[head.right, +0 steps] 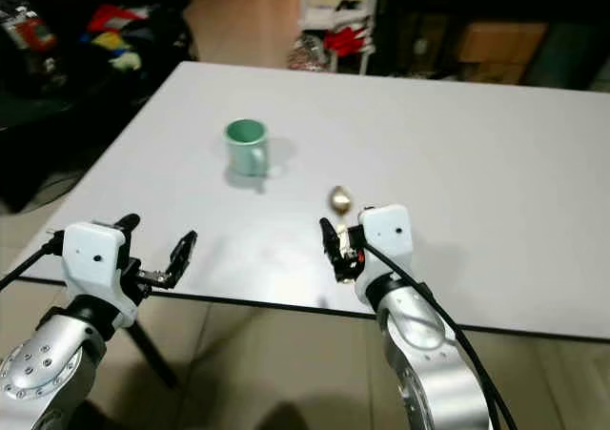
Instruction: Setting the table
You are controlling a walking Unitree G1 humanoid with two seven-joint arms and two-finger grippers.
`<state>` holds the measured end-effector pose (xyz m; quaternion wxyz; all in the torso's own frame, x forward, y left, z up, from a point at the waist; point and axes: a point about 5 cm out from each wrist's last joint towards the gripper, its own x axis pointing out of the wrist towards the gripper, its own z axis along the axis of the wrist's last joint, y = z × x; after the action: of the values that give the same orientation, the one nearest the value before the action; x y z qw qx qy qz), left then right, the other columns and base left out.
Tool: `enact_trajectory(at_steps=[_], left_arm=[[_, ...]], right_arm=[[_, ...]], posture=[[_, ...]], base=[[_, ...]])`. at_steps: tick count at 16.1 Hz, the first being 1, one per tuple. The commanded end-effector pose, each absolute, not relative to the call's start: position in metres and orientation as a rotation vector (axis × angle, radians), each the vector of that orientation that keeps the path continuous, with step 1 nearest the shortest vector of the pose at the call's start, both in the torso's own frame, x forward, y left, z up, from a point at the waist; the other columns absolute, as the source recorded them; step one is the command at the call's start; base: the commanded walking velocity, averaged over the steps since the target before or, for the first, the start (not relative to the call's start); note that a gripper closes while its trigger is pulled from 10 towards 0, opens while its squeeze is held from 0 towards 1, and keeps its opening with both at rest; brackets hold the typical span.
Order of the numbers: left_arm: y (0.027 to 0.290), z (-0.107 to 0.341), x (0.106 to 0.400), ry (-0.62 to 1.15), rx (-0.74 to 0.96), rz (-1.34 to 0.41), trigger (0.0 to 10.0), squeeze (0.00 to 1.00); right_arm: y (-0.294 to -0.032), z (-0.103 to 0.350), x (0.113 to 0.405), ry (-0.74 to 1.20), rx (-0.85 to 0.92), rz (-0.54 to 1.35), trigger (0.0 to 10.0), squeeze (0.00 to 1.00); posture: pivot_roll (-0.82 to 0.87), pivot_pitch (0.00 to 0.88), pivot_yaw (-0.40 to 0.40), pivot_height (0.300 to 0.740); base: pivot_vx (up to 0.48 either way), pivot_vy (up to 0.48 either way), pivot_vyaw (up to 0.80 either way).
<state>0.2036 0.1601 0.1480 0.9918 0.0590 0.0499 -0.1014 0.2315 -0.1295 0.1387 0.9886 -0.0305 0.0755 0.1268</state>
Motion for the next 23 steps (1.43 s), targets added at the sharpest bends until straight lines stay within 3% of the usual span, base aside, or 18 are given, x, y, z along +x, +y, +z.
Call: enact_trajectory(at_steps=[1, 4, 6, 10, 23], left_arm=[[0.161, 0.151, 0.206, 0.082, 0.133, -0.193, 10.0, 0.0], [0.162, 0.153, 0.214, 0.058, 0.143, -0.188, 10.0, 0.0], [0.16, 0.152, 0.219, 0.05, 0.149, -0.189, 10.0, 0.0], [0.161, 0.148, 0.215, 0.059, 0.125, -0.17, 10.0, 0.0], [0.16, 0.146, 0.202, 0.101, 0.119, -0.152, 10.0, 0.0]], right_arm=[[-0.131, 0.145, 0.23, 0.118, -0.054, 0.254, 10.0, 1.0], [-0.137, 0.149, 0.226, 0.093, -0.048, 0.202, 10.0, 1.0], [-0.149, 0.147, 0.22, 0.093, -0.067, 0.122, 10.0, 1.0], [-0.158, 0.144, 0.211, 0.116, -0.003, 0.146, 10.0, 1.0], [-0.129, 0.141, 0.208, 0.176, -0.02, 0.357, 10.0, 1.0]], posture=[[0.06, 0.0, 0.028, 0.74], [0.04, 0.0, 0.047, 0.74], [0.02, 0.0, 0.057, 0.74], [0.02, 0.0, 0.07, 0.74], [0.06, 0.0, 0.03, 0.74]], base=[[0.0, -0.274, 0.0], [0.0, -0.275, 0.0], [0.0, -0.266, 0.66], [0.0, 0.0, 0.8], [0.0, 0.0, 0.8]])
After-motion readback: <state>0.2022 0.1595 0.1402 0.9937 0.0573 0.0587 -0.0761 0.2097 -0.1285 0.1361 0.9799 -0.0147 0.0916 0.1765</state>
